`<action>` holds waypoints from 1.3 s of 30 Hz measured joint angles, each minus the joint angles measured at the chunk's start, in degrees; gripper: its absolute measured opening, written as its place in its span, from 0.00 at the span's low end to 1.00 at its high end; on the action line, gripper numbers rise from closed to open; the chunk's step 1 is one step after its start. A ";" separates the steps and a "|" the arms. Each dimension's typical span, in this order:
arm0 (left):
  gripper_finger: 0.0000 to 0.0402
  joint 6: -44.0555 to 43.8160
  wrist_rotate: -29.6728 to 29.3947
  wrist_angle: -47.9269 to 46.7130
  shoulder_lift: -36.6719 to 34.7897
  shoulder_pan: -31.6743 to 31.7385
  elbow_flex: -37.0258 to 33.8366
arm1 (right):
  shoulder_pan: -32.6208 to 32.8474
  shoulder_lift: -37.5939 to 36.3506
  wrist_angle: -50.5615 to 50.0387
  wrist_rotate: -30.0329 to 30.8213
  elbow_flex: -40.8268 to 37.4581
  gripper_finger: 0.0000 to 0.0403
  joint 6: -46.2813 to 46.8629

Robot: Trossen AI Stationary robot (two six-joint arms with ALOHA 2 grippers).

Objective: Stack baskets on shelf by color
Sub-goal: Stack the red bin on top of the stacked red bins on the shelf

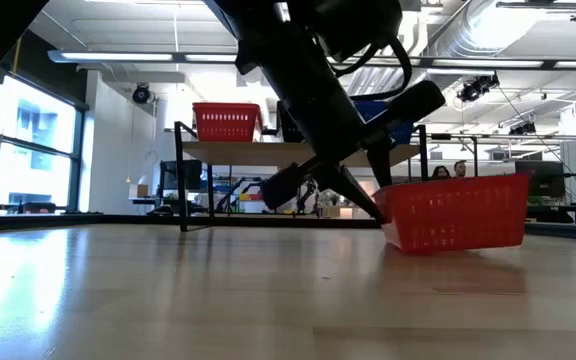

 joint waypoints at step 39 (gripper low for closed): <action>0.00 17.35 0.38 -20.35 -24.04 -0.29 0.00 | 0.01 0.00 -0.20 -0.20 -0.31 0.28 -0.66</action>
